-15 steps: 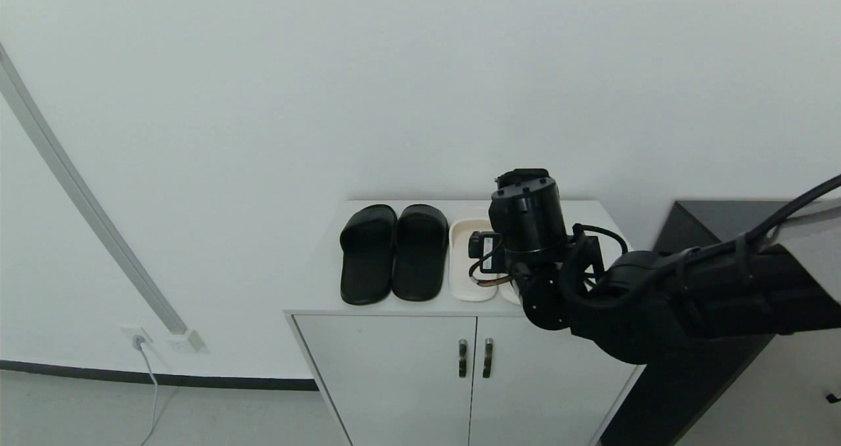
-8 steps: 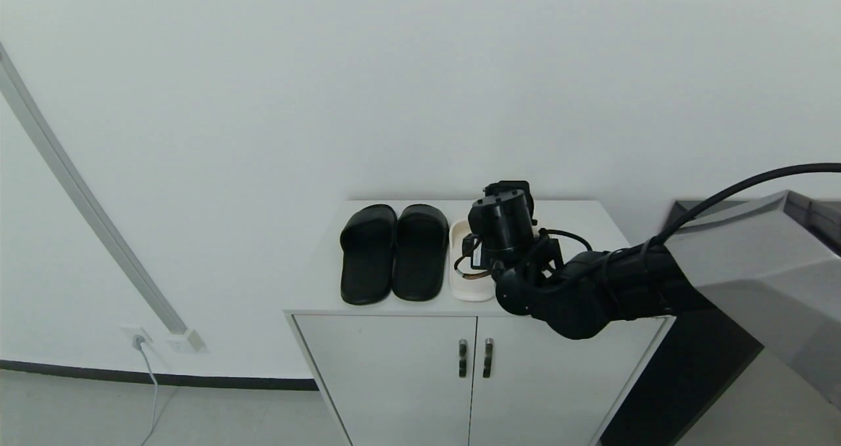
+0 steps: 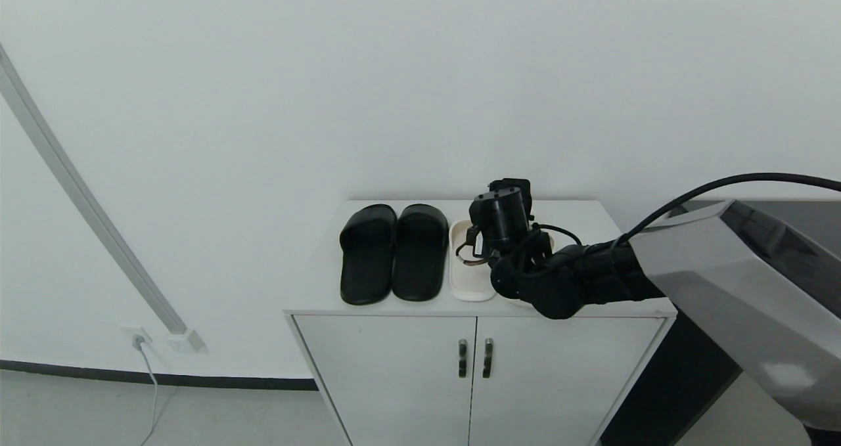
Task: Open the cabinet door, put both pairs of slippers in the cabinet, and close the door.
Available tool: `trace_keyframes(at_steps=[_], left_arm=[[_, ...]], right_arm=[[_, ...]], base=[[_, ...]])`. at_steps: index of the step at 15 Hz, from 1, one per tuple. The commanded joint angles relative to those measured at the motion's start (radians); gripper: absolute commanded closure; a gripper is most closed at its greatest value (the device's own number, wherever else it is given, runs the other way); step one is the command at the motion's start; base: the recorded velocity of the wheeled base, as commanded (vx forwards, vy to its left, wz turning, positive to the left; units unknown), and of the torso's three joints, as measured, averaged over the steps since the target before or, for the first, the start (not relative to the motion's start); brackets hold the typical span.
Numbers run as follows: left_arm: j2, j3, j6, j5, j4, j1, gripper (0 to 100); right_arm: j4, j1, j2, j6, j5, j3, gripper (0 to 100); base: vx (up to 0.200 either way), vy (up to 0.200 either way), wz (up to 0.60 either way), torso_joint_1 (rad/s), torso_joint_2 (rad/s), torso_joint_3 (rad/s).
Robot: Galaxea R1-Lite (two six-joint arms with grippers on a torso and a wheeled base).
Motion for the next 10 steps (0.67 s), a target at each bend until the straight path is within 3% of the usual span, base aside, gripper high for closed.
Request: trace_keyframes(at_steps=[1,6,7,10], left_arm=[[0.0,0.0,0.0,0.0,0.0,0.0,100],[0.0,0.0,-0.002,0.0,0.0,0.0,100],[0.0,0.0,-0.002,0.0,0.0,0.0,100],[0.0,0.0,-0.002,0.0,0.0,0.0,100]], right_arm=[[0.0,-0.014,0.037,-0.005,0.0,-0.035,0],[-0.003,-0.024,0.08,-0.041,0.002,-0.089,0],[-0.003,-0.024,0.085,-0.042,0.002,-0.103,100],[-0.001,-0.024,0.082,-0.058,0.0,-0.11,100]], base=[[0.0,0.0,0.0,0.0,0.0,0.0],[0.0,0.0,0.0,0.0,0.0,0.0],[0.0,0.0,0.0,0.0,0.0,0.0],[0.0,0.0,0.0,0.0,0.0,0.0]])
